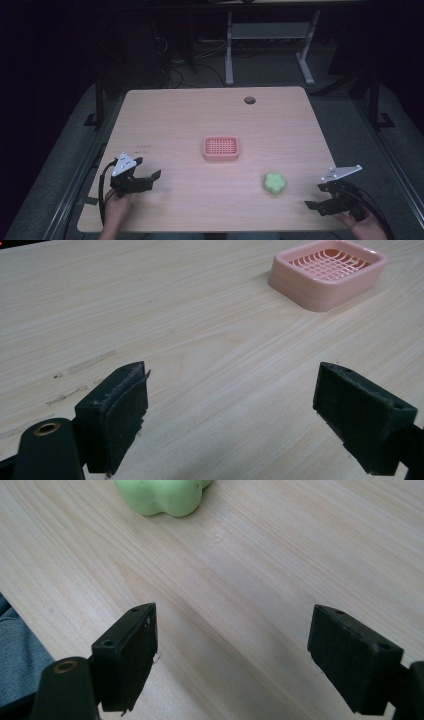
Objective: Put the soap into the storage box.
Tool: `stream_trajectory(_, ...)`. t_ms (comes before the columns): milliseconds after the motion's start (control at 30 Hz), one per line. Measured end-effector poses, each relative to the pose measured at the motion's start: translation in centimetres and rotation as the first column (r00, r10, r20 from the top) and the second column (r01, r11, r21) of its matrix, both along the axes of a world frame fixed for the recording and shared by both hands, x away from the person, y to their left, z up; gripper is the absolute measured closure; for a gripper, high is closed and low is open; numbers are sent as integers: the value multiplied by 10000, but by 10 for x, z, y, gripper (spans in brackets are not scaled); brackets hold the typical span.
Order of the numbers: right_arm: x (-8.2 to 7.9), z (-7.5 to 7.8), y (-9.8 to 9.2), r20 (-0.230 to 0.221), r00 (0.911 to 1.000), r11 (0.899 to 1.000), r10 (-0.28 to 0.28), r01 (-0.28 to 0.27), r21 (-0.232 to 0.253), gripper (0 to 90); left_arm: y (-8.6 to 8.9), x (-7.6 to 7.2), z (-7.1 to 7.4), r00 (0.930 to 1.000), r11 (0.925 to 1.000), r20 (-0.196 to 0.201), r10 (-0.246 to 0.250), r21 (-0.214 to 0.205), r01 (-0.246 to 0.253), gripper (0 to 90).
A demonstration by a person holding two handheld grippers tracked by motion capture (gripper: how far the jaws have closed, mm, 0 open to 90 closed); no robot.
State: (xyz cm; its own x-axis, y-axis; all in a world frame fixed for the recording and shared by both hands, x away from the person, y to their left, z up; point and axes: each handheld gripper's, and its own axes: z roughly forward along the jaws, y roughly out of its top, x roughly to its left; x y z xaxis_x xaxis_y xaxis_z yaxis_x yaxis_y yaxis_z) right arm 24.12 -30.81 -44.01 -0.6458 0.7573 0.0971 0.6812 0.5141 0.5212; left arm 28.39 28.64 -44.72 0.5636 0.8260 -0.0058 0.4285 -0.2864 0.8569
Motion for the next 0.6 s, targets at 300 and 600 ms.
stream_trajectory(300,1,1,6,-31,9999,9998,153,-153,-124,196,-1,0,0,10000,10000,0,-90,42,90,141)
stream_trajectory(600,9,15,16,-21,9992,9988,399,-400,-272,188,-3,-2,0,9999,9999,20,-136,86,136,140)
